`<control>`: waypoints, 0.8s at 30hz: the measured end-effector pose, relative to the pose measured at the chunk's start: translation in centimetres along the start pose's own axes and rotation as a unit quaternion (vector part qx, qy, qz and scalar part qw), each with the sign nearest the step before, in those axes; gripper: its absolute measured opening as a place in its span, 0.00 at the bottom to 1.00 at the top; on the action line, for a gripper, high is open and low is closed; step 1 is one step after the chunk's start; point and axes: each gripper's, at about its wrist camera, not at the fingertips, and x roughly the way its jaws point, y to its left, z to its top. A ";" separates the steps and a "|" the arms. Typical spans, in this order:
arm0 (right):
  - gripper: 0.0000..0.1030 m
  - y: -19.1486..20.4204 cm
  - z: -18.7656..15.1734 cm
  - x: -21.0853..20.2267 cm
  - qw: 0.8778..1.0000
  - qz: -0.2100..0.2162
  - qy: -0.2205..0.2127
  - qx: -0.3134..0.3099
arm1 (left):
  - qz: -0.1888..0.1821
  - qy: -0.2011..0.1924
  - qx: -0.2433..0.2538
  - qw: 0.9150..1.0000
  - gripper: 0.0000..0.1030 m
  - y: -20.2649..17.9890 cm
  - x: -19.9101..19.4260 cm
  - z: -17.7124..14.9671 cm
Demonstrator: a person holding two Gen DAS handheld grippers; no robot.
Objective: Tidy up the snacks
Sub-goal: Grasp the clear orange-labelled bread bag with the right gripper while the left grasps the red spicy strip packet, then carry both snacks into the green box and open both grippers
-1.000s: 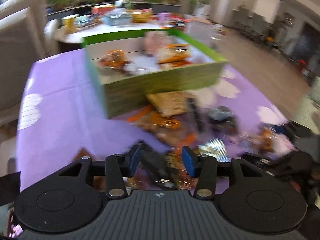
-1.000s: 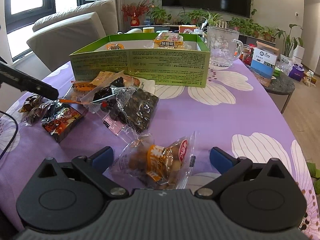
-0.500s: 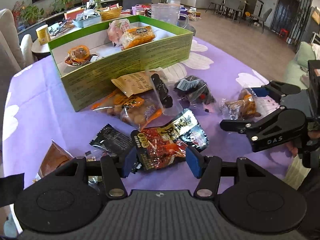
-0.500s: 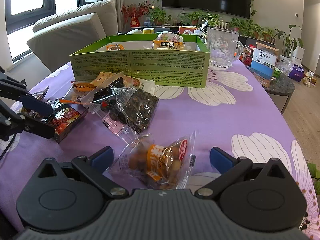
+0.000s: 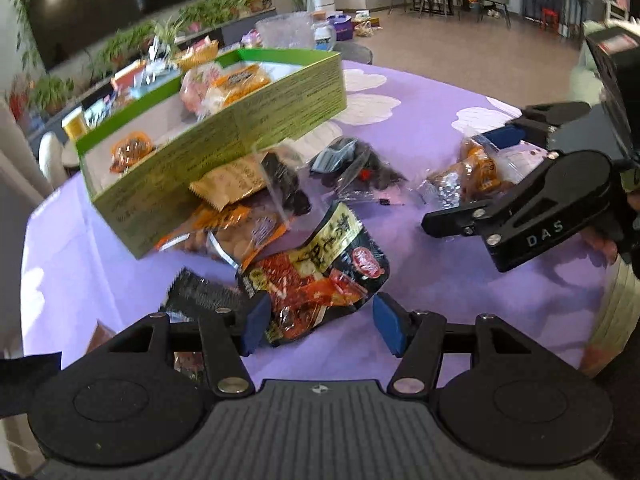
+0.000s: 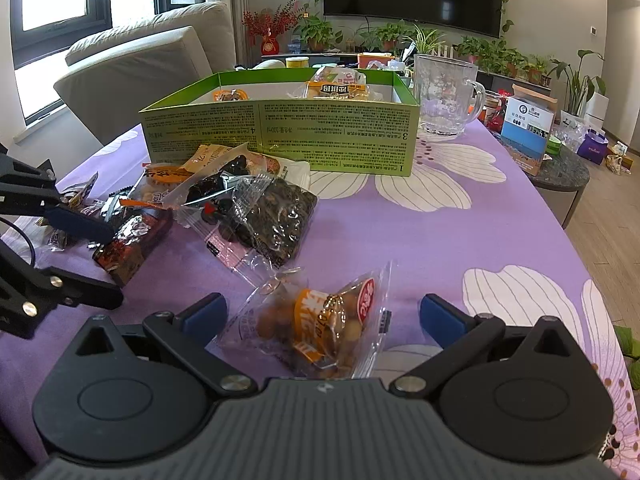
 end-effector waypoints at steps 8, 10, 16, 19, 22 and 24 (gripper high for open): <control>0.51 0.0 0.0 0.0 1.000 0.000 0.000 0.000 | 0.017 -0.011 0.001 1.000 0.52 -0.3 1.2 1.1; 0.51 0.0 0.0 0.0 1.000 0.000 0.000 0.000 | -0.001 -0.011 -0.031 0.999 0.37 0.4 1.5 1.5; 0.51 -0.1 0.0 0.0 1.000 0.000 -0.001 0.000 | -0.024 -0.016 -0.068 0.997 0.01 1.5 1.1 1.6; 0.51 -0.1 -0.1 0.0 1.000 0.000 -0.001 0.000 | -0.024 -0.025 -0.090 0.995 0.01 2.2 0.4 1.6; 0.51 -0.1 -0.1 0.0 1.000 0.000 -0.001 0.000 | -0.023 -0.046 -0.105 0.993 0.01 3.0 -0.7 1.8; 0.51 0.0 -0.1 0.0 1.000 -0.001 0.000 0.000 | -0.022 -0.058 -0.112 0.992 0.01 3.5 -1.5 2.0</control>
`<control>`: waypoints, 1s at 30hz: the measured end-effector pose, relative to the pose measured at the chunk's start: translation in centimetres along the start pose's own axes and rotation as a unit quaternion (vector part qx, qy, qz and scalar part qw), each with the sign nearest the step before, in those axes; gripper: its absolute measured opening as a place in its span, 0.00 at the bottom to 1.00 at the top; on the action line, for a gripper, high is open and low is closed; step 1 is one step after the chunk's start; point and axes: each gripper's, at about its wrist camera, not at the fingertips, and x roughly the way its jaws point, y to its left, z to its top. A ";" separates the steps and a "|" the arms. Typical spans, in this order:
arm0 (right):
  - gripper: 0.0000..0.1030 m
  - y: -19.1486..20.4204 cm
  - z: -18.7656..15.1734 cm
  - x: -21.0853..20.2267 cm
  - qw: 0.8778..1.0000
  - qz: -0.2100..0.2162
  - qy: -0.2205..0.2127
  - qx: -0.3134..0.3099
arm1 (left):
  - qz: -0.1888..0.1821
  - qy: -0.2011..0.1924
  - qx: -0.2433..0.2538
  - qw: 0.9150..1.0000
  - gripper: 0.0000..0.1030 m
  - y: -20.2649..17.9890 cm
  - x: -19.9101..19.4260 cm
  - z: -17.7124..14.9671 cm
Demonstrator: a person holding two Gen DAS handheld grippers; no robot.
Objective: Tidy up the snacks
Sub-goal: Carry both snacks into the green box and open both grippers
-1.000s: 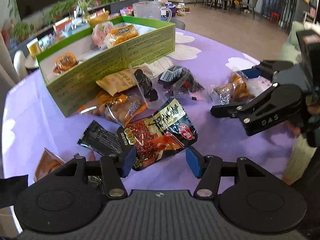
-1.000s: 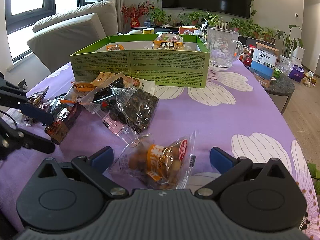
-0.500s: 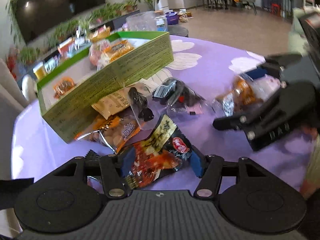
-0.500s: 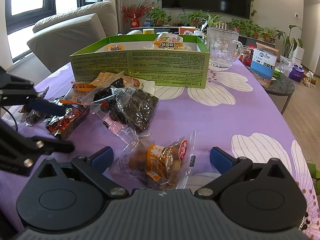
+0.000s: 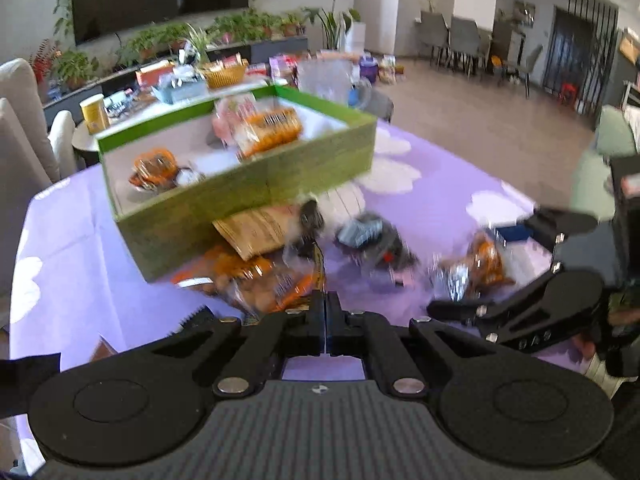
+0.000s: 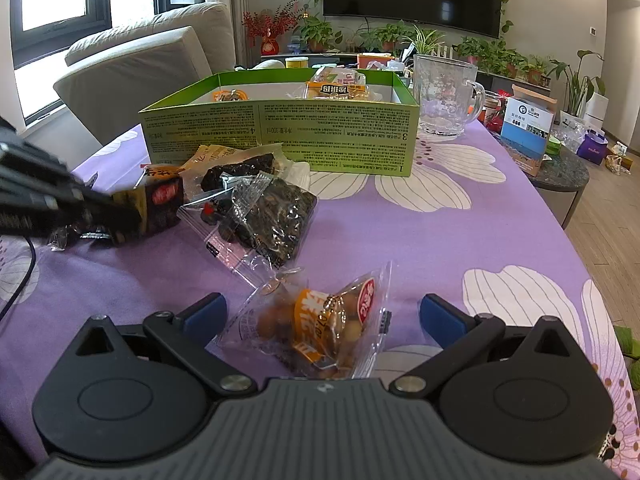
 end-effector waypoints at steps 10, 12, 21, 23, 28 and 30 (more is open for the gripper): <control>0.51 1.4 0.2 -0.9 1.000 0.004 -0.013 -0.014 | 0.003 -0.033 -0.022 0.999 0.01 1.1 -1.9 1.3; 0.50 1.5 0.4 -1.0 1.000 0.002 -0.018 -0.021 | -0.001 -0.043 -0.022 0.999 0.01 1.0 -2.4 1.6; 0.50 0.3 1.5 -1.8 0.998 0.032 -0.045 0.017 | 0.011 -0.078 -0.010 0.997 0.01 1.0 -3.8 3.2; 0.50 0.2 1.5 -1.5 0.999 0.033 -0.033 0.015 | 0.011 -0.079 -0.016 0.997 0.01 1.3 -3.7 3.4; 0.61 -0.6 0.6 -1.8 0.998 0.007 -0.043 0.037 | 0.013 -0.077 -0.023 0.997 0.01 1.6 -3.7 3.3; 0.61 -0.8 0.3 -2.4 0.998 0.003 -0.055 0.044 | 0.012 -0.079 -0.025 0.996 0.01 1.6 -3.8 3.5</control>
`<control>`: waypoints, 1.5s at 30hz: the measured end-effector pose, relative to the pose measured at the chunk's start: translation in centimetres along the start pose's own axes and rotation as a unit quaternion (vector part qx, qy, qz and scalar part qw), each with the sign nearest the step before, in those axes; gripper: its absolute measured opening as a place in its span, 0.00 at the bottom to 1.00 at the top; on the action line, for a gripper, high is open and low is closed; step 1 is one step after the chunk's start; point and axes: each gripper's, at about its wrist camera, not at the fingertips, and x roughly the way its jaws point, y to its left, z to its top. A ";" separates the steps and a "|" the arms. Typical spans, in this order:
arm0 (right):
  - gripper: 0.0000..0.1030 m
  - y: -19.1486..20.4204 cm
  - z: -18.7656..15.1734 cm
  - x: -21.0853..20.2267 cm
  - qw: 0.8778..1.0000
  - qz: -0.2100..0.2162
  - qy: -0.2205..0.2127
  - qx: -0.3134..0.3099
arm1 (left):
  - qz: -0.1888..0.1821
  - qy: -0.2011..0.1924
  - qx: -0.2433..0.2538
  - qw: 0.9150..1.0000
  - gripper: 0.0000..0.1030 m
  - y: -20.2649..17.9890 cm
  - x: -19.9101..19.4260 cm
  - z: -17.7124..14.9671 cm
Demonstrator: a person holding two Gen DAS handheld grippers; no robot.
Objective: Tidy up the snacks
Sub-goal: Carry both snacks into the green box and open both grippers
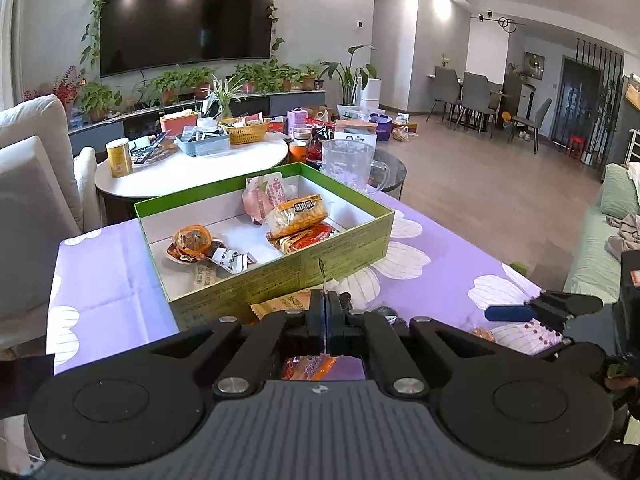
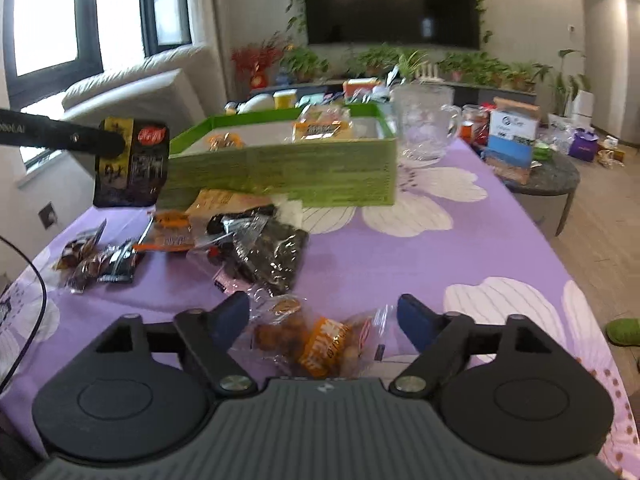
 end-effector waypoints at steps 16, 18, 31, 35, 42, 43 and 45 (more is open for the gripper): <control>0.62 0.4 -1.2 0.7 0.999 -0.008 0.040 -0.028 | 0.013 0.001 0.001 1.000 0.01 0.3 0.2 0.3; 0.62 0.4 -1.5 0.6 0.999 -0.006 0.039 -0.026 | 0.012 0.001 -0.001 1.000 0.01 0.3 0.2 0.3; 0.61 1.4 -0.4 0.9 0.999 0.023 0.016 -0.035 | 0.014 -0.010 0.003 1.000 0.01 0.4 0.0 1.3; 0.61 1.1 0.8 0.3 0.999 0.032 -0.010 -0.030 | 0.013 -0.026 0.010 1.000 0.01 0.4 -0.3 2.4; 0.61 0.9 4.1 0.5 0.996 0.038 -0.064 -0.047 | 0.028 -0.052 0.026 0.998 0.01 0.8 -0.1 4.4; 0.61 0.9 4.7 0.7 0.995 0.039 -0.073 -0.052 | 0.031 -0.055 0.027 0.998 0.01 1.0 0.1 4.7; 0.61 1.0 6.3 1.2 0.993 0.042 -0.094 -0.065 | 0.035 -0.058 0.025 0.997 0.01 1.4 0.5 5.2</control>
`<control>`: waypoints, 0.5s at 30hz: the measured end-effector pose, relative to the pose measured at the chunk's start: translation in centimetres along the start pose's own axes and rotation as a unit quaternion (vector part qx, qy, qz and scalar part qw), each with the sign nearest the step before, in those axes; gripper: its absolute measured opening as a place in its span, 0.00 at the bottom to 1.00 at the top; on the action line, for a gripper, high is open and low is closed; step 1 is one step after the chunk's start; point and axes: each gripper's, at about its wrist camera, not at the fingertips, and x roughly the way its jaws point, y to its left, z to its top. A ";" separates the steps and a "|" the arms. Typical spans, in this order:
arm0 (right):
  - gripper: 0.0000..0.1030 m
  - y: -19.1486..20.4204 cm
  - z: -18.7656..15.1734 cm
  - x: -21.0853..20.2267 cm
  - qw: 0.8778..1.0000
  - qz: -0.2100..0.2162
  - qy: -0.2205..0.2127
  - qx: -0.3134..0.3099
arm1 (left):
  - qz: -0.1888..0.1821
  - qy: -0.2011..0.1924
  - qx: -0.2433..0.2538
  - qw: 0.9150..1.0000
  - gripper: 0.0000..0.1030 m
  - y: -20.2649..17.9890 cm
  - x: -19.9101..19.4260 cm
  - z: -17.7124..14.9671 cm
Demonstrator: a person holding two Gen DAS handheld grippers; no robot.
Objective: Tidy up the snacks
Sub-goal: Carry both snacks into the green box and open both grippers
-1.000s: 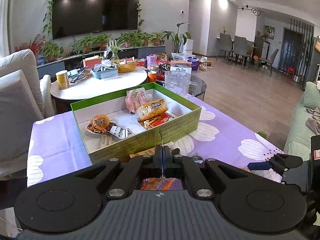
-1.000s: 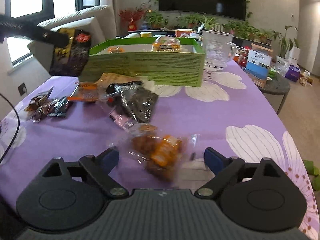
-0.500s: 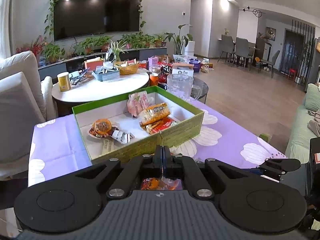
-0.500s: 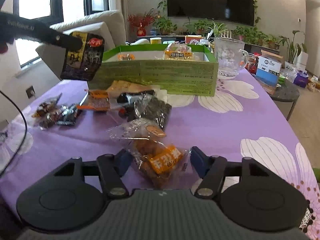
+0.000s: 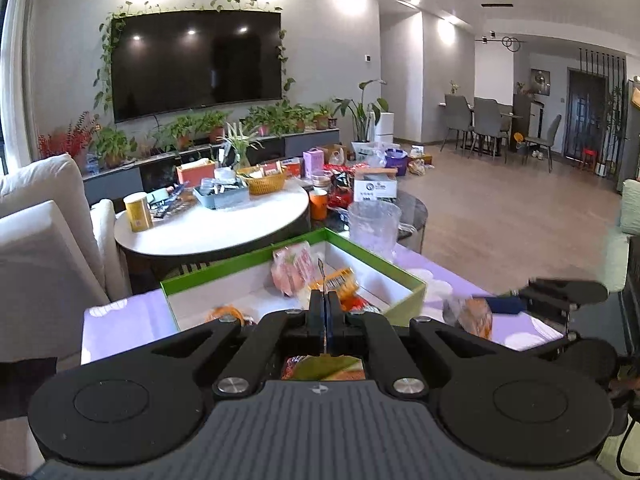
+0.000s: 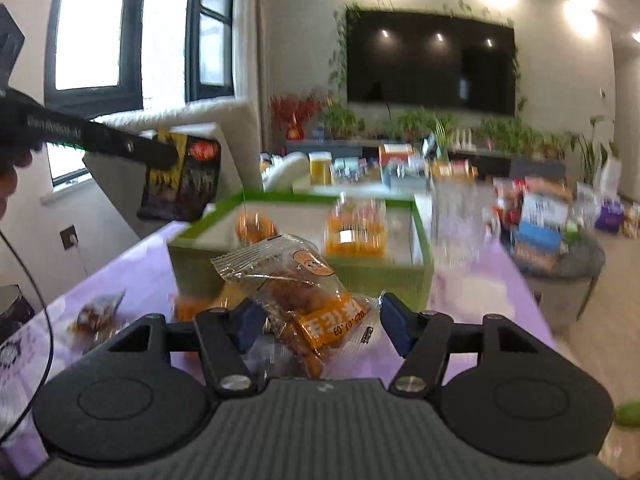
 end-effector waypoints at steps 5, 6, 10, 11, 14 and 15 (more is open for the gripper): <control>0.61 -0.5 2.7 2.3 1.000 -0.001 -0.029 -0.012 | 0.010 0.004 -0.009 1.000 0.01 1.1 1.3 0.6; 0.61 -0.7 3.2 2.7 0.999 0.000 -0.032 -0.010 | 0.011 0.006 -0.009 1.000 0.01 1.2 1.4 0.5; 0.61 -1.7 4.6 4.7 0.999 0.002 -0.044 0.003 | 0.017 0.012 -0.009 1.000 0.01 2.0 2.6 0.9; 0.61 -2.0 4.9 5.3 0.999 0.002 -0.045 0.006 | 0.018 0.013 -0.010 1.000 0.01 2.1 2.9 1.0; 0.61 -2.4 5.5 6.8 0.999 0.000 -0.044 0.005 | 0.020 0.016 -0.013 1.000 0.01 2.7 3.9 1.2; 0.61 -2.5 5.7 7.2 0.999 -0.002 -0.042 0.004 | 0.021 0.019 -0.014 1.000 0.01 3.0 4.3 1.3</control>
